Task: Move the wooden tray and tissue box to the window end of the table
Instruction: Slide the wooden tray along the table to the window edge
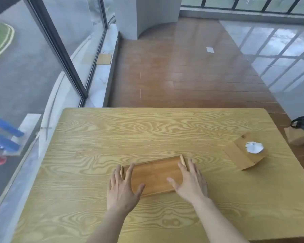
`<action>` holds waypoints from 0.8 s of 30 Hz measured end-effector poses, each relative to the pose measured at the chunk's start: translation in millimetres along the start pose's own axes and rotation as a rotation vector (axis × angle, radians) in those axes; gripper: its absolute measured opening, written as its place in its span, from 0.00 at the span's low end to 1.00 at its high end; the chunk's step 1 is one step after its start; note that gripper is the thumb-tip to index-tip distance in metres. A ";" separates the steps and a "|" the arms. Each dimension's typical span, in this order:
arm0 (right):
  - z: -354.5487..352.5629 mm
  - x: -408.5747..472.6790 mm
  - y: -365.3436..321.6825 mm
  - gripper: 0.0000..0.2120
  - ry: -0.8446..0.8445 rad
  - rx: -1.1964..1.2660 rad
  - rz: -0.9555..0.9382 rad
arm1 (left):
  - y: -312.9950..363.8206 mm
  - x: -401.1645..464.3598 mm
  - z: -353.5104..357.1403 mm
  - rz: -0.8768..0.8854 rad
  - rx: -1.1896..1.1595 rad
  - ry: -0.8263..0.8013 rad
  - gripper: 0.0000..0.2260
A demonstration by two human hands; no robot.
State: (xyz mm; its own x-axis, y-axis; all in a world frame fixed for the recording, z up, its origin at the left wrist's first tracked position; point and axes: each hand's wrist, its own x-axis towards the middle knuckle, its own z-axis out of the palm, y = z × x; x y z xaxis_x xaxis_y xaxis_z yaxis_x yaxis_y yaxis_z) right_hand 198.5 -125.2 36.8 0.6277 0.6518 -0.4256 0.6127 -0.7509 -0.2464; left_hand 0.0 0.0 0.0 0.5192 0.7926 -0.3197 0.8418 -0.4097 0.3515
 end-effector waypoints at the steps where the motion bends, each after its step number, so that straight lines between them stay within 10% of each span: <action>1: 4.4 4.3 3.8 0.41 -0.041 0.011 0.005 | 0.8 1.4 4.7 -0.029 -0.001 -0.050 0.38; 24: 9.7 41.9 29.3 0.36 -0.169 0.060 -0.064 | 51.4 -4.5 25.7 -0.565 -0.303 0.037 0.32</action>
State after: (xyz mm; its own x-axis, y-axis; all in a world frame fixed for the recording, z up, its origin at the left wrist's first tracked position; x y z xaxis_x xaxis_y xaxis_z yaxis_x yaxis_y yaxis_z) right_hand 238.0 -121.0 3.3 0.4956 0.6754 -0.5460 0.6160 -0.7166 -0.3272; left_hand 44.7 -36.2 -3.1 -0.0024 0.8660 -0.5001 0.9021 0.2177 0.3726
